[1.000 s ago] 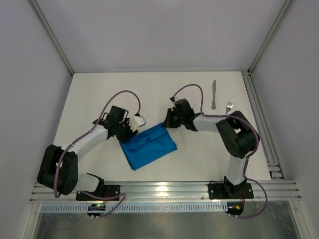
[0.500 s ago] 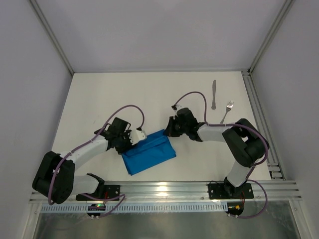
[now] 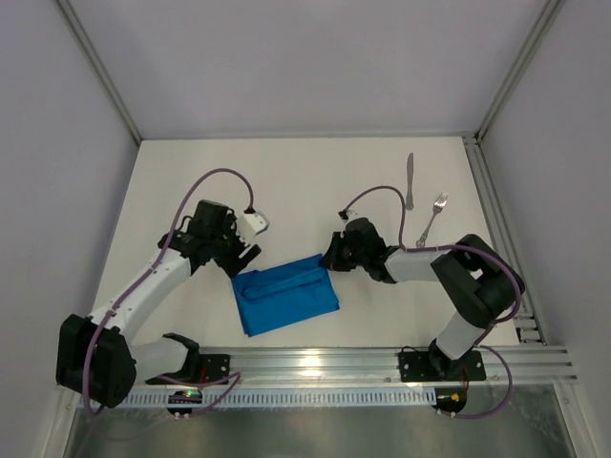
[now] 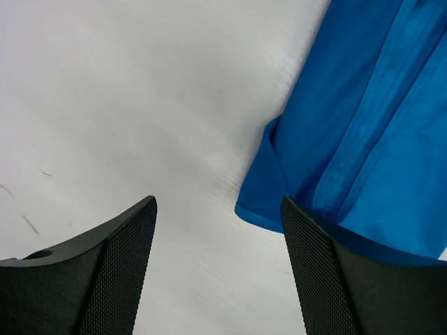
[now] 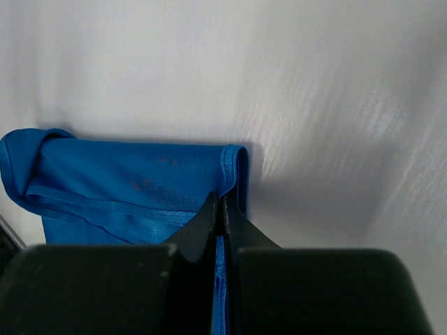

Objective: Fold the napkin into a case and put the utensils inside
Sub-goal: Fold the lower triangle-folded napkin at the center of the board.

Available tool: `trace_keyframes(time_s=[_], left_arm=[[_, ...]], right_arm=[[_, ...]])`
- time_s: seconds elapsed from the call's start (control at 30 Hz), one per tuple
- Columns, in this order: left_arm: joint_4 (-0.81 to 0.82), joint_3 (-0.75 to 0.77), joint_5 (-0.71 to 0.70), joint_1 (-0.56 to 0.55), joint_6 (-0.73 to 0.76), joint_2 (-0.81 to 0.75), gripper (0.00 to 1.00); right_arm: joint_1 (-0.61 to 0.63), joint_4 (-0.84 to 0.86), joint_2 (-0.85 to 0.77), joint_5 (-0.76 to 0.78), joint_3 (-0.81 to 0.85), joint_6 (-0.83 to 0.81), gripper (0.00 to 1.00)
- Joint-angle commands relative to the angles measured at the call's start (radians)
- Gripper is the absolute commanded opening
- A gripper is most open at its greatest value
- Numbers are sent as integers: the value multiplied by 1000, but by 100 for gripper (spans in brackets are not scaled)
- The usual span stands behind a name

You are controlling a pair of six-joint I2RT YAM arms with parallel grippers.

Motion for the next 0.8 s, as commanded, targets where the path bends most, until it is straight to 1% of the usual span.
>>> trace_keyframes(time_s=[0.0,0.03,0.1,0.2,0.3,0.33,0.4,0.43,0.47,0.5,0.57,0.6,0.63,0.7,0.77], left_arm=[[-131,6,-12,3,-53,85,74],[-139,5,-39,3,-49,116,76],[-143,3,-47,8,-46,197,77],[-82,-12,-58,17,-39,268,77],[-73,-7,-21,20,-33,331,71],[-86,-4,-4,20,-22,340,66],[-97,-6,34,20,-7,349,59],[-103,-7,48,20,0,349,46],[-106,-9,57,20,18,349,39],[-108,-13,66,20,24,349,28],[-96,-15,77,20,38,348,17],[-84,-17,76,20,40,348,3],[-67,-15,73,20,40,348,0],[10,-9,50,23,37,355,0],[59,28,34,31,35,383,0]], right_arm=[[26,50,-52,66,-20,18,4],[29,50,-52,68,-20,17,4],[37,52,-40,66,-20,15,4],[40,72,-30,69,-31,27,4],[40,82,-27,72,-42,32,4],[40,84,-29,80,-43,36,4],[40,89,-30,82,-45,41,4],[40,92,-30,85,-48,46,4],[41,95,-27,86,-47,46,4],[42,101,-26,88,-45,47,4],[42,107,-18,95,-39,49,4],[42,109,-14,100,-33,49,4],[42,110,-1,102,-28,49,4],[35,101,15,109,7,46,4],[11,96,52,85,55,49,4]])
